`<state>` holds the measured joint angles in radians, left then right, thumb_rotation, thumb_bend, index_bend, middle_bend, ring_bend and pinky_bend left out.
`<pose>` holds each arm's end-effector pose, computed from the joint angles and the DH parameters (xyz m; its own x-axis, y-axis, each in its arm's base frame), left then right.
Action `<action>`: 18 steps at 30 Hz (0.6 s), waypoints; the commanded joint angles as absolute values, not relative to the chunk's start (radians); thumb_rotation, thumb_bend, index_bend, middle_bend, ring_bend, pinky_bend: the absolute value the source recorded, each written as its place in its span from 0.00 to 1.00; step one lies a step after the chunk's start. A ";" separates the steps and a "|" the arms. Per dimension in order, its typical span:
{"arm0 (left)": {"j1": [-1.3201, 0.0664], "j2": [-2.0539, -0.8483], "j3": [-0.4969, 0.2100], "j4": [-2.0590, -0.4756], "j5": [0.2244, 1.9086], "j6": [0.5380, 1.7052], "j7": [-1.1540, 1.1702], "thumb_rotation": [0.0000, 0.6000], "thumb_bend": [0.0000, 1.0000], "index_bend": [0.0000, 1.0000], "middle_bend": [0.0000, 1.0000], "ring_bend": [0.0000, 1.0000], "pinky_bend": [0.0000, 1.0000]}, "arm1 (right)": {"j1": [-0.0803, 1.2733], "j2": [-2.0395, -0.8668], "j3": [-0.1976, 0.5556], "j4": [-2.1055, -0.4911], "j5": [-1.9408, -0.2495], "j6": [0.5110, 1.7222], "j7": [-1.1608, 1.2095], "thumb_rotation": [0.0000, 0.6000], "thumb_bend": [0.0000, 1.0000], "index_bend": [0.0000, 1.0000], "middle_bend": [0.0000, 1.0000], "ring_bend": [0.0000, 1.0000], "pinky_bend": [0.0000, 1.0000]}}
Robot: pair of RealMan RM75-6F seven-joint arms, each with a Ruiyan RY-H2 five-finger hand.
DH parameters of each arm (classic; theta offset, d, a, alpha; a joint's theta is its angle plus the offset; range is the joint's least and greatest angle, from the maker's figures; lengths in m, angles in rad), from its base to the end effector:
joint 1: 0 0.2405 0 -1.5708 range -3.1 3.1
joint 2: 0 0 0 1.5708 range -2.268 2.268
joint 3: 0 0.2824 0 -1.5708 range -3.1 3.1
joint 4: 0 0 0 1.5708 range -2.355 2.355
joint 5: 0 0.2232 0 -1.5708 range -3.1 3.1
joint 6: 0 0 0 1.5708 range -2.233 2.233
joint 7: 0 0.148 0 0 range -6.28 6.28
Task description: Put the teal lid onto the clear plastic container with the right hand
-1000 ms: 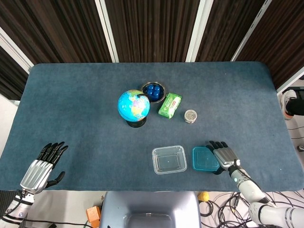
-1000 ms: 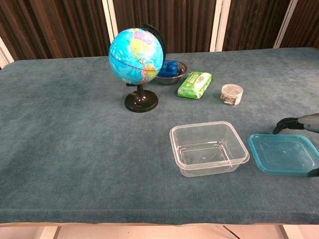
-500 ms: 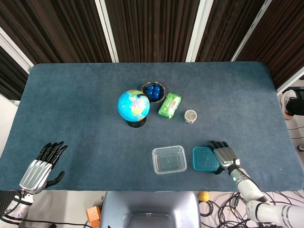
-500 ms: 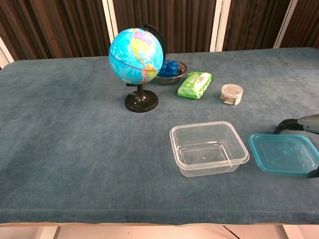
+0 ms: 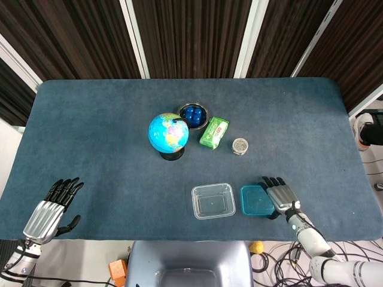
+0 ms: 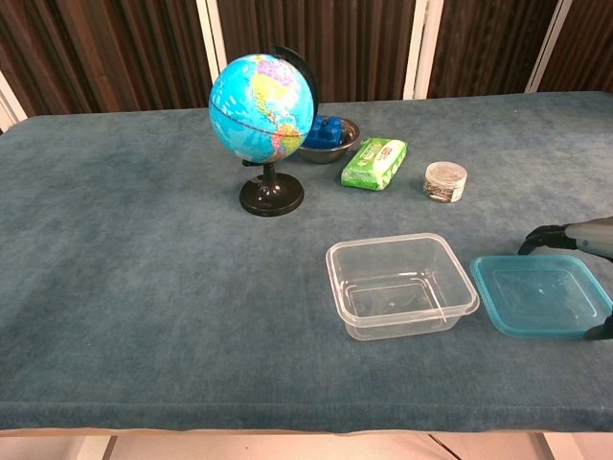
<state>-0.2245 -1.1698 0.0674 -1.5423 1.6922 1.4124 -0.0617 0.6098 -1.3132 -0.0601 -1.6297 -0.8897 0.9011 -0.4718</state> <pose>-0.3129 0.2028 0.1107 0.4089 0.1424 0.9014 0.8825 -0.3131 -0.3509 -0.2940 -0.2918 0.0133 0.5409 -0.5447 0.6409 -0.8219 -0.1805 0.5403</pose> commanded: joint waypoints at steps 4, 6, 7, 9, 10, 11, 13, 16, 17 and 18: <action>-0.224 -1.171 0.068 -1.542 1.694 1.413 -0.061 1.00 0.35 0.00 0.01 0.01 0.05 | 0.583 -1.298 -0.043 -1.623 -0.938 0.932 -0.418 1.00 0.18 0.69 0.03 0.00 0.00; -0.224 -1.171 0.068 -1.542 1.693 1.413 -0.060 1.00 0.35 0.00 0.01 0.01 0.05 | 0.577 -1.290 -0.039 -1.625 -0.954 0.940 -0.404 1.00 0.18 0.69 0.03 0.00 0.00; -0.224 -1.171 0.067 -1.542 1.692 1.413 -0.060 1.00 0.35 0.00 0.01 0.01 0.05 | 0.574 -1.282 -0.036 -1.629 -0.967 0.946 -0.396 1.00 0.18 0.69 0.03 0.00 0.00; -0.224 -1.172 0.067 -1.543 1.691 1.412 -0.059 1.00 0.35 0.00 0.01 0.01 0.05 | 0.566 -1.263 -0.028 -1.645 -0.997 0.964 -0.376 1.00 0.18 0.69 0.03 0.00 0.00; -0.224 -1.172 0.066 -1.543 1.690 1.412 -0.059 1.00 0.35 0.00 0.01 0.01 0.05 | 0.562 -1.253 -0.024 -1.656 -1.014 0.971 -0.362 1.00 0.18 0.69 0.03 0.00 0.00; -0.224 -1.172 0.066 -1.543 1.689 1.412 -0.058 1.00 0.35 0.00 0.01 0.01 0.05 | 0.559 -1.240 -0.021 -1.669 -1.033 0.976 -0.348 1.00 0.18 0.69 0.03 0.00 0.00; -0.224 -1.173 0.065 -1.543 1.688 1.411 -0.057 1.00 0.35 0.00 0.01 0.01 0.05 | 0.554 -1.206 -0.016 -1.705 -1.076 0.987 -0.324 1.00 0.18 0.69 0.03 0.00 0.00; -0.226 -1.174 0.063 -1.544 1.685 1.408 -0.056 1.00 0.35 0.00 0.01 0.01 0.05 | 0.555 -1.160 -0.008 -1.766 -1.124 1.002 -0.320 1.00 0.18 0.68 0.03 0.00 0.00; -0.226 -1.174 0.063 -1.544 1.685 1.407 -0.055 1.00 0.35 0.00 0.01 0.01 0.05 | 0.556 -1.148 -0.005 -1.787 -1.133 1.004 -0.324 1.00 0.18 0.68 0.03 0.00 0.00; -0.226 -1.174 0.063 -1.545 1.685 1.407 -0.055 1.00 0.35 0.00 0.01 0.01 0.05 | 0.561 -1.132 -0.002 -1.816 -1.139 1.003 -0.333 1.00 0.18 0.67 0.03 0.00 0.00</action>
